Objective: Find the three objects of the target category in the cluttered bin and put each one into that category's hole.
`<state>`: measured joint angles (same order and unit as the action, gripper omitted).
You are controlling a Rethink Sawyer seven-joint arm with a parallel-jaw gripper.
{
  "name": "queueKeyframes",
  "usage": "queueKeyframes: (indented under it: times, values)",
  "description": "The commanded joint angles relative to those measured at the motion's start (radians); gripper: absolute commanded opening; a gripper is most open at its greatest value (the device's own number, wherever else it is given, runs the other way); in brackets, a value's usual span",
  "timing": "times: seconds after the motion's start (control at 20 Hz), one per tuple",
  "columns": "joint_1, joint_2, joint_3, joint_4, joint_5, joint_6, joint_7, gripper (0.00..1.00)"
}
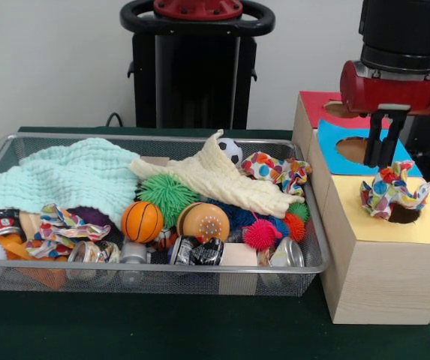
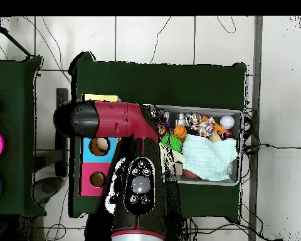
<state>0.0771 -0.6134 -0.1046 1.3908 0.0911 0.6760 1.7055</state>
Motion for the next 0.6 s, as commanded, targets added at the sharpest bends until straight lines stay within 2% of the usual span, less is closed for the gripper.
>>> queueKeyframes:
  times: [0.05,0.1,0.6]
  values:
    - [0.008,0.067,0.022,-0.022,-0.032,0.118,0.127,0.0]
    - [0.011,0.065,0.02,-0.021,-0.049,0.092,0.107,0.0]
    - [0.008,0.058,0.016,-0.012,-0.049,0.093,0.102,0.0]
